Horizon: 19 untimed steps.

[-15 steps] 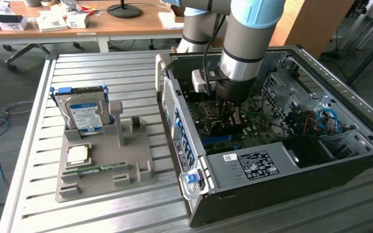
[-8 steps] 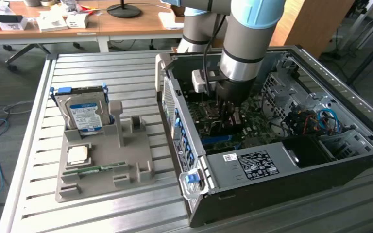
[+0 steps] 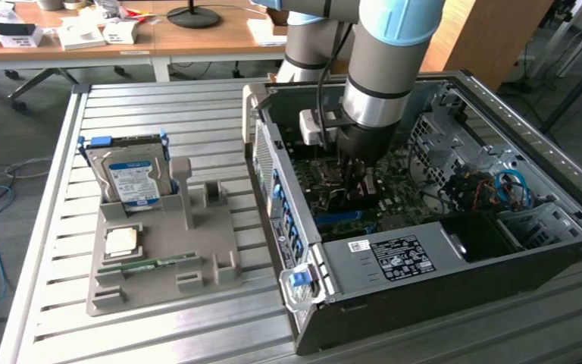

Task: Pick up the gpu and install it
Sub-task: 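Insert the gpu into the slot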

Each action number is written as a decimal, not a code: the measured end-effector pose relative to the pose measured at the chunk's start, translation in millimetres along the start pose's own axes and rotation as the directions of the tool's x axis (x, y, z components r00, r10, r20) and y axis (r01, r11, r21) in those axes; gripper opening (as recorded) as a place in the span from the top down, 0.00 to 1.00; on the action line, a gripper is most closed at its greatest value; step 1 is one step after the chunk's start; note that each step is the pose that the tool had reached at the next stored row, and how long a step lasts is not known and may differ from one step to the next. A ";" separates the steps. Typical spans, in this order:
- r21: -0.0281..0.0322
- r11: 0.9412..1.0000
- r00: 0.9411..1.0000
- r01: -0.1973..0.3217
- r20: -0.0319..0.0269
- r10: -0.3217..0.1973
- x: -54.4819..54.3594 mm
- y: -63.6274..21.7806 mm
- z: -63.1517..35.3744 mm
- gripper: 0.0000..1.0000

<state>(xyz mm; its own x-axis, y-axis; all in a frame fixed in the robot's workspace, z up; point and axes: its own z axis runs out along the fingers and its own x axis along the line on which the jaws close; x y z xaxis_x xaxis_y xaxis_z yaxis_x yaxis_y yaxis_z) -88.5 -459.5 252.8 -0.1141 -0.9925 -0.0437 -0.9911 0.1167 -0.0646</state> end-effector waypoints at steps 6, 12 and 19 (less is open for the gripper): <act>0.000 1.000 1.000 0.000 0.000 0.000 0.4 0.1 0.8 0.74; 0.000 1.000 1.000 0.000 0.000 0.000 0.8 1.3 2.8 0.74; 0.000 1.000 1.000 0.000 0.000 0.000 0.6 1.2 0.5 0.74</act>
<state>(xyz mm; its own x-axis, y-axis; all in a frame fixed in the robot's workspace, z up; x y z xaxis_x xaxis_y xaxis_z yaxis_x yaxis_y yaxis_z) -89.7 -460.0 252.2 -0.1142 -0.9925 -0.0438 -0.9910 0.1169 -0.0648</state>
